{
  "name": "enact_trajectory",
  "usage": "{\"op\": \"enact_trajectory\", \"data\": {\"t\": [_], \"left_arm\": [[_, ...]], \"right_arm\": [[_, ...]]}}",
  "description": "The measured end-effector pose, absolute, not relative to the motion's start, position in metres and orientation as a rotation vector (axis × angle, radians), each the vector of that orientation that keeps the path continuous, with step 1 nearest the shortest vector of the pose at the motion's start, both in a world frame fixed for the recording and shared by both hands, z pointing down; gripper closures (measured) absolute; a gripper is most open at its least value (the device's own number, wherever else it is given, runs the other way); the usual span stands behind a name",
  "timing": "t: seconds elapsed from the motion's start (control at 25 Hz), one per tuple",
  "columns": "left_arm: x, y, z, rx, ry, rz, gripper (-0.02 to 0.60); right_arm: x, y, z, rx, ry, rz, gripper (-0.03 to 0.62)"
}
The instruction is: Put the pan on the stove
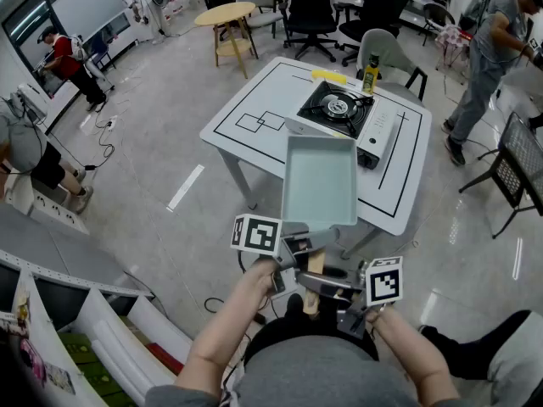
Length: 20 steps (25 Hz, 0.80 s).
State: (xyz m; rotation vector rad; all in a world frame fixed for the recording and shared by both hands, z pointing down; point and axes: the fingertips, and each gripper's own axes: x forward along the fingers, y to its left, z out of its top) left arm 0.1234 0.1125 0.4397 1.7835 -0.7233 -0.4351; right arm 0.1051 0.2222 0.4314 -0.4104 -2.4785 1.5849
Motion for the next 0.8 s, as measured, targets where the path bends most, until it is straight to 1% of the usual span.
{"op": "enact_trajectory", "data": {"t": [0.8], "left_arm": [[0.105,0.111,0.444,1.781,-0.712,-0.423,0.407]], "right_arm": [[0.085,0.221,0.434,-0.397,-2.494,1.565,0.445]]}}
